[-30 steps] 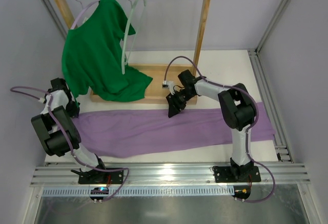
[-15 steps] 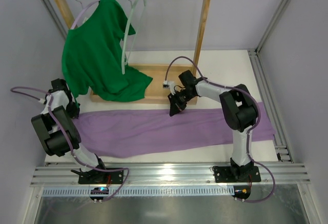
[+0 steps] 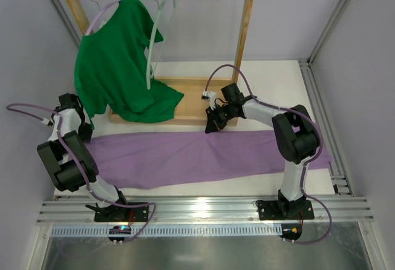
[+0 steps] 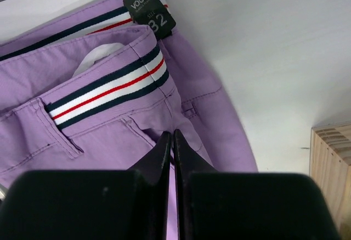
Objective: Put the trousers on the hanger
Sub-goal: Fold the trousers
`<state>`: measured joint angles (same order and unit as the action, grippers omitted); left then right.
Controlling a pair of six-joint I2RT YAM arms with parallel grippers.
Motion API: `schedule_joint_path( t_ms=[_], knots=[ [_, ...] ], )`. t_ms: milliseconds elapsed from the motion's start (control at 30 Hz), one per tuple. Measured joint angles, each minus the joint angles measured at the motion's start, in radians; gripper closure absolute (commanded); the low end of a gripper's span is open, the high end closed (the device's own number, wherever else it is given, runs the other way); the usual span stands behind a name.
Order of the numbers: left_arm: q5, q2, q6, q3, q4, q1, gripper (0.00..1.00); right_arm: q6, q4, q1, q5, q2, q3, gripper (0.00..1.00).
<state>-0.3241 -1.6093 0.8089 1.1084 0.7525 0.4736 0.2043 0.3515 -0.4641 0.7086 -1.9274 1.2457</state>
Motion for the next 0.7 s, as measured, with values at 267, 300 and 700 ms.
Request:
schedule_joint_path(
  t_ms=[267,300,700],
  knots=[
    [-0.011,-0.041,0.022,0.0,-0.021,0.029,1.0,-0.067,-0.068,0.0,-0.045,0.0,0.0,0.96],
    [-0.016,-0.052,0.023,0.0,-0.027,0.031,1.0,-0.074,-0.075,0.0,-0.053,0.0,0.0,0.96],
    [-0.043,-0.139,0.007,0.047,-0.064,0.045,0.64,-0.142,-0.108,0.001,-0.147,-0.009,0.0,0.62]
  ],
)
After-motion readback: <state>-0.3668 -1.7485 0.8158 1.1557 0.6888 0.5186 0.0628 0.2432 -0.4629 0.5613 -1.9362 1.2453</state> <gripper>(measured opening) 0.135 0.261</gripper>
